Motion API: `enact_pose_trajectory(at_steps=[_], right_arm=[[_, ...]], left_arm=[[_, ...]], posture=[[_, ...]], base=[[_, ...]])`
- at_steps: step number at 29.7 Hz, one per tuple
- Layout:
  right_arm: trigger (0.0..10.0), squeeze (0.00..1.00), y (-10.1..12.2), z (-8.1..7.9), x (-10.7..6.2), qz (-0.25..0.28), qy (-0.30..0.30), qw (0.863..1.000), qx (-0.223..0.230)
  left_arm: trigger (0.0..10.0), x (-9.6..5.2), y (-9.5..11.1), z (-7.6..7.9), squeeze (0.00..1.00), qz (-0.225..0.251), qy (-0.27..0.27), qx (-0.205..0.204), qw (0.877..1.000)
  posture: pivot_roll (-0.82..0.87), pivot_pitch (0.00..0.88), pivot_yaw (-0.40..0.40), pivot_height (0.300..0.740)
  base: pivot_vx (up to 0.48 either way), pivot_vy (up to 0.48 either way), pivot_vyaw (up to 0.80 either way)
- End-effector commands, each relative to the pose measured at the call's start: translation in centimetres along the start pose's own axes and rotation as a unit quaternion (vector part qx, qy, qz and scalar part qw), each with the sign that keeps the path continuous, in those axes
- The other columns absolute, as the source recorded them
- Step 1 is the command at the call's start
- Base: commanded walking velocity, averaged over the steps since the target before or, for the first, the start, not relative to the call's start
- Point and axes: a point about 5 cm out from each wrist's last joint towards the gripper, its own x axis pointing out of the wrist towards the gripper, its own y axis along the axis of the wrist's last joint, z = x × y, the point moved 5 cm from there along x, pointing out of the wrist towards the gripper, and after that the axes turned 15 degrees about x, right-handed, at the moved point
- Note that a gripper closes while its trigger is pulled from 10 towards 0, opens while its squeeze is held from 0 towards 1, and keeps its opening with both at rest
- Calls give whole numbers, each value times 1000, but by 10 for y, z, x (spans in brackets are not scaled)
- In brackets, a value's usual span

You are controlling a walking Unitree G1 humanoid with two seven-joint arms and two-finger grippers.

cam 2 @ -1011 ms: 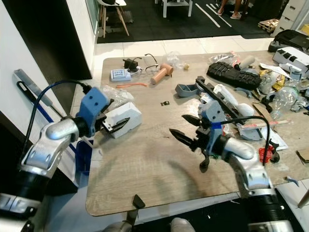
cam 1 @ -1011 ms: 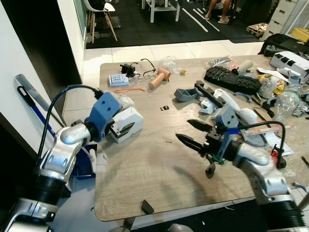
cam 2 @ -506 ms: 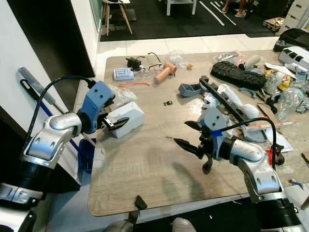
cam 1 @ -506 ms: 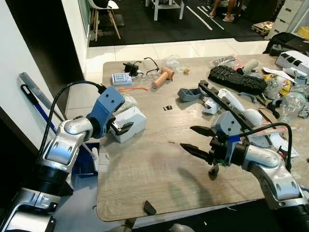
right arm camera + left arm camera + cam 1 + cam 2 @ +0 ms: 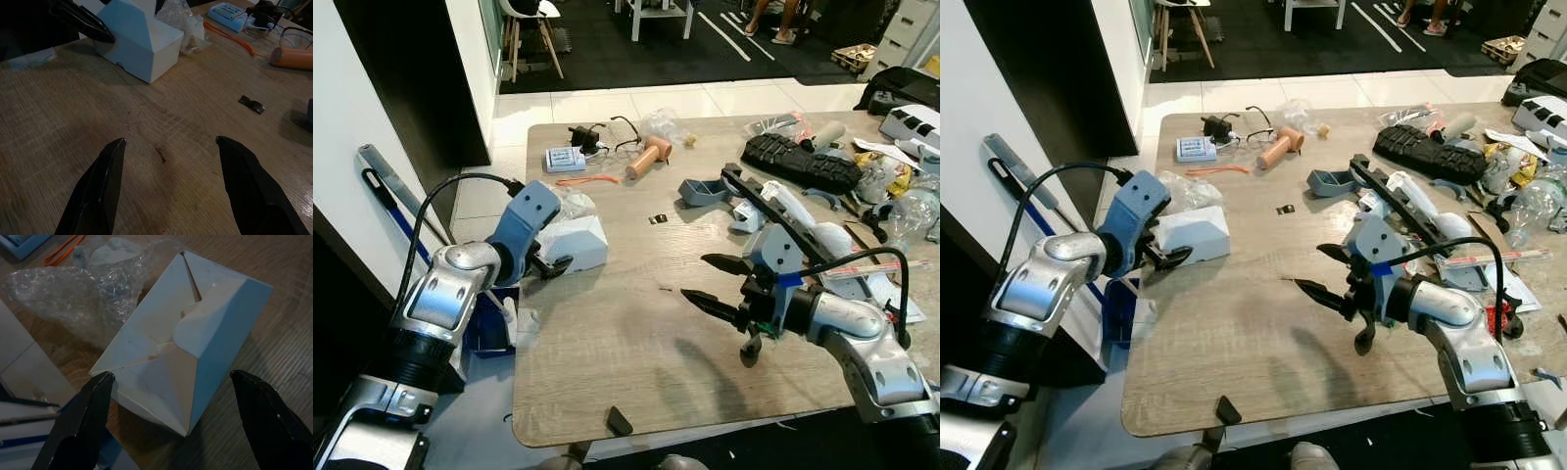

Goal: Picking trash to rubbish bin

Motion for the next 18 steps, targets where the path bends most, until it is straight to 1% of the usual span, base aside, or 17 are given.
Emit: enact_pose_trajectory(at_steps=[1,5,6,7,8,11,13,18], right_arm=[[10000,0,0,3,-3,-1,-6,1000,-5],[10000,0,0,5,-4,-1,-11,1000,-7],[10000,0,0,7,-4,-1,-15,1000,-8],[10000,0,0,8,-4,-2,-17,1000,-8],[10000,0,0,8,-5,-1,-18,1000,-9],[10000,0,0,8,-5,-1,-18,1000,-9],[10000,0,-1,10,-6,-2,-22,1000,-9],[10000,0,-2,11,-6,-4,-24,1000,-9]], left_arm=[[10000,3,4,8,0,2,-15,-3,1000],[10000,5,5,12,0,4,-21,1,1000],[4118,6,5,14,0,3,-26,2,1000],[3059,6,5,15,0,1,-27,1,1000],[0,7,4,16,0,0,-28,1,1000],[0,6,4,16,0,-1,-28,1,1000],[0,6,3,21,0,-3,-37,3,999],[0,6,2,22,0,-6,-41,6,999]], posture=[[-82,0,27,740],[-82,0,27,740],[-82,0,27,740],[-82,0,27,740],[-84,0,29,740],[-84,0,28,740],[-85,0,27,740],[-85,0,26,740]], base=[[0,0,0],[0,0,0],[0,0,0],[0,0,0],[0,0,0],[0,0,0],[0,0,0],[0,0,0]])
